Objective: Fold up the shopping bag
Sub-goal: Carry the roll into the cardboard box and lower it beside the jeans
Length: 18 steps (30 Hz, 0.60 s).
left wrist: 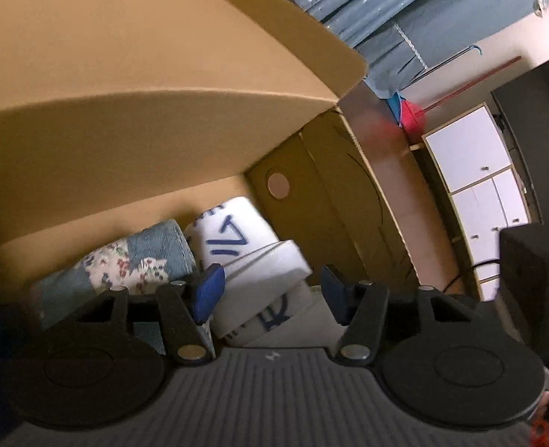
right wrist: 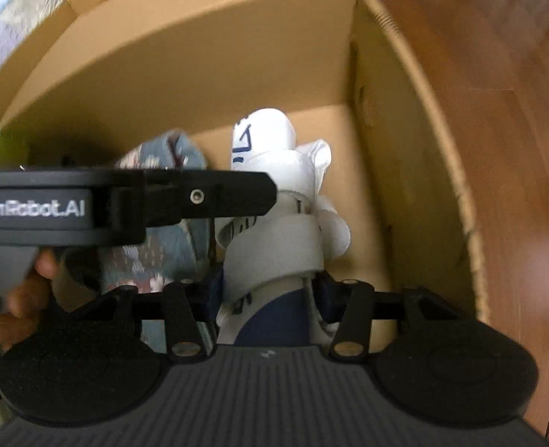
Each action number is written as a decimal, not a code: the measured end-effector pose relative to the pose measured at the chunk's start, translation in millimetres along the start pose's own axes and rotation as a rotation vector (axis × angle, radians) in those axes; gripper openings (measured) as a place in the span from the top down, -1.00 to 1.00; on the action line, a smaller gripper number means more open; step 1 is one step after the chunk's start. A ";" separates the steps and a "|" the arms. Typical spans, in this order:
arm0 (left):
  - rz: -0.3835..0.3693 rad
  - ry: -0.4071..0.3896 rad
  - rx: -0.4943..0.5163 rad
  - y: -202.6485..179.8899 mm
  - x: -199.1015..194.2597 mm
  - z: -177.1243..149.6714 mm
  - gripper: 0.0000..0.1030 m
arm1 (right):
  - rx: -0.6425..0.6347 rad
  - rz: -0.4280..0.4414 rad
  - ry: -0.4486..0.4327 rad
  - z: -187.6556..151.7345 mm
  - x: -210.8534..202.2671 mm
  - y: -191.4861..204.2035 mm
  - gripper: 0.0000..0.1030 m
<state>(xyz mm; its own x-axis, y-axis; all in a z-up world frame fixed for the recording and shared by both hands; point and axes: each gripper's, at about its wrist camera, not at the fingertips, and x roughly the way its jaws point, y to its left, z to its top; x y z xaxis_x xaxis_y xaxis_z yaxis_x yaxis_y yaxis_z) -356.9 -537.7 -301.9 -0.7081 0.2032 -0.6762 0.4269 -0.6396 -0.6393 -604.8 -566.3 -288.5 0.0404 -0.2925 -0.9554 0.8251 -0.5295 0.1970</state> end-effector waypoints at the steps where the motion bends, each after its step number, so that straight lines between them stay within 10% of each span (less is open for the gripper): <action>1: 0.017 -0.010 0.004 -1.8 -7.0 -2.1 -0.15 | -0.015 0.011 0.004 -1.1 3.0 2.0 0.14; 10: 0.121 -0.070 -0.032 -4.2 -57.7 -21.6 -0.15 | -0.061 0.175 0.014 -1.7 14.8 -7.6 0.10; 18: 0.174 -0.090 -0.069 -11.3 -67.8 -39.3 -0.15 | -0.078 0.137 0.043 9.5 11.0 9.4 -0.19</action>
<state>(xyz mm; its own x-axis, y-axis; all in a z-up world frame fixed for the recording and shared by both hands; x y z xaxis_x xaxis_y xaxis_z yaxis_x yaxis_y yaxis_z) -291.6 -515.1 -263.2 -0.6662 0.0247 -0.7453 0.5829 -0.6062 -0.5411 -601.9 -582.0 -295.1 0.1778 -0.3227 -0.9296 0.8512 -0.4235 0.3098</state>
